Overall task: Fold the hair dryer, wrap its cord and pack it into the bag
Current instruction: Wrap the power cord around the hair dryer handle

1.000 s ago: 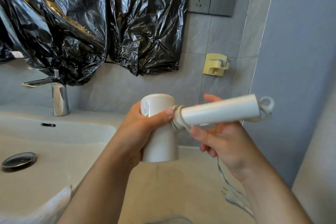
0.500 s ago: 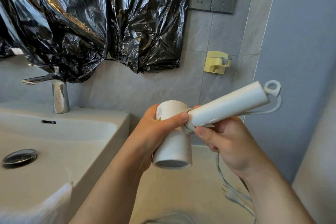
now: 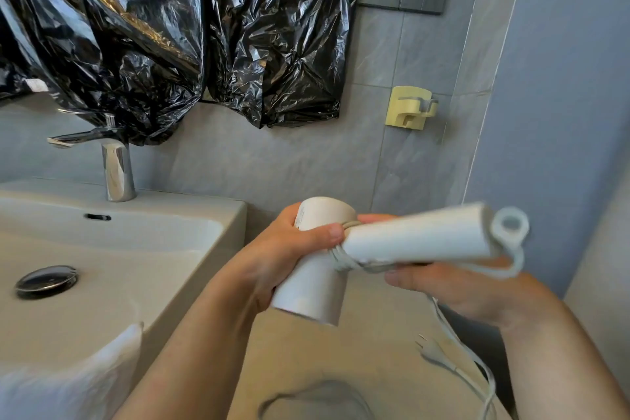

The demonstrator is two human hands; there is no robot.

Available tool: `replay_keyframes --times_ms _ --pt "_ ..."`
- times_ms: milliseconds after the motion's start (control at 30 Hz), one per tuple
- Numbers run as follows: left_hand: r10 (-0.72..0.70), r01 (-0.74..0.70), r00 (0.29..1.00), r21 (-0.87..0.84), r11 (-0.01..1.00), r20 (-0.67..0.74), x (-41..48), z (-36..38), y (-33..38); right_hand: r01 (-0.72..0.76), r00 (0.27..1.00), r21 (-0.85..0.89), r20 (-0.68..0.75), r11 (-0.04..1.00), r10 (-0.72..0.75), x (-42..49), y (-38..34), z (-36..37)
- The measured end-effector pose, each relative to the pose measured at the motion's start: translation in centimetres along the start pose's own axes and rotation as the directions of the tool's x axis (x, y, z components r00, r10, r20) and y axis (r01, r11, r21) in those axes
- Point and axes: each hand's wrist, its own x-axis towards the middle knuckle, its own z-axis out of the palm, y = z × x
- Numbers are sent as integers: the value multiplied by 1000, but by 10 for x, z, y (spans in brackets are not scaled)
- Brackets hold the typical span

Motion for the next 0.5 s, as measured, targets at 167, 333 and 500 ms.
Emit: replay_keyframes --times_ms 167,333,500 --pt "20 23 994 373 927 -110 -7 -10 1 -132 982 -71 125 989 140 9 -1 -1" --pt "49 -21 998 631 776 -26 -6 -4 3 -179 946 -296 211 938 247 2 3 5" --pt "40 -29 999 800 599 7 -8 2 8 -221 950 -355 130 908 282 7 2 13"
